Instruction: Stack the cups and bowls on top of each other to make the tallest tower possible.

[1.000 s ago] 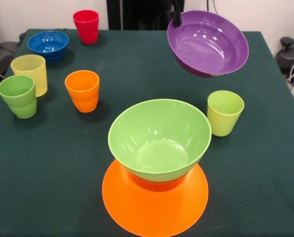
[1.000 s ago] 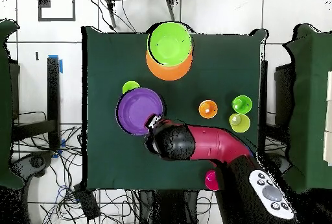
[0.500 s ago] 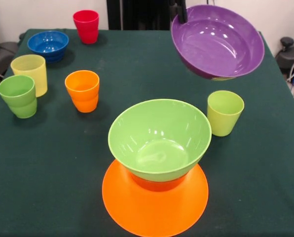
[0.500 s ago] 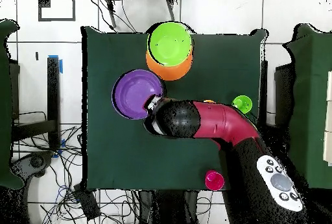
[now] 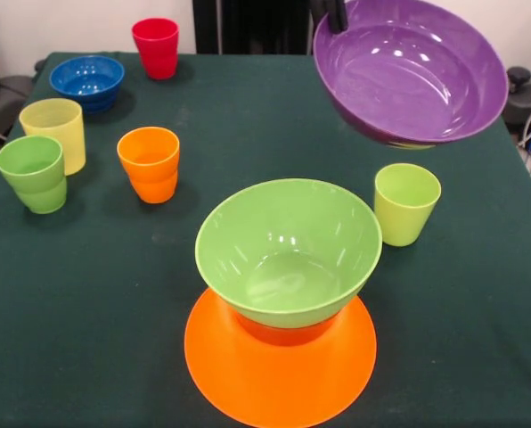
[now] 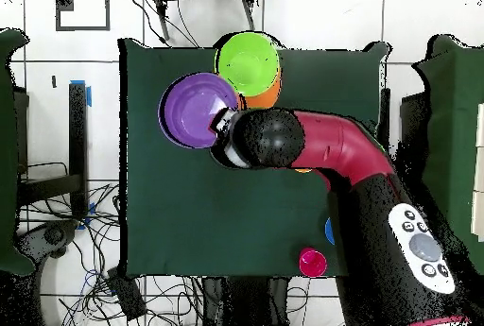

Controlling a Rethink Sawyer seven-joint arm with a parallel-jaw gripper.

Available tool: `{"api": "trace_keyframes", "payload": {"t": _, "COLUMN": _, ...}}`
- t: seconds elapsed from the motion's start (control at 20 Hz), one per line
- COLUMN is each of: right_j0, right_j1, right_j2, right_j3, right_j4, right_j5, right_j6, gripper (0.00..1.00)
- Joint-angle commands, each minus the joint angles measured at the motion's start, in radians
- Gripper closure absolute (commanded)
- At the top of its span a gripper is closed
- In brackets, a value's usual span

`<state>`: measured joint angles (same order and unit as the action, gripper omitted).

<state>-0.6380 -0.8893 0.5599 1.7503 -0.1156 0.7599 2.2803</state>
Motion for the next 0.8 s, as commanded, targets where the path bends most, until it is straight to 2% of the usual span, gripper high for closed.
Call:
{"api": "trace_keyframes", "payload": {"t": 0.05, "right_j0": 0.012, "right_j1": 0.090, "right_j2": 0.056, "right_j3": -0.196, "right_j4": -0.006, "right_j5": 0.164, "right_j6": -0.153, "gripper": 1.00}}
{"api": "trace_keyframes", "payload": {"t": 0.5, "right_j0": 0.006, "right_j1": 0.148, "right_j2": 0.096, "right_j3": -0.362, "right_j4": -0.023, "right_j5": 0.271, "right_j6": -0.217, "gripper": 1.00}}
{"api": "trace_keyframes", "payload": {"t": 0.8, "right_j0": 0.006, "right_j1": 0.226, "right_j2": 0.121, "right_j3": -0.479, "right_j4": -0.041, "right_j5": 0.310, "right_j6": -0.266, "gripper": 1.00}}
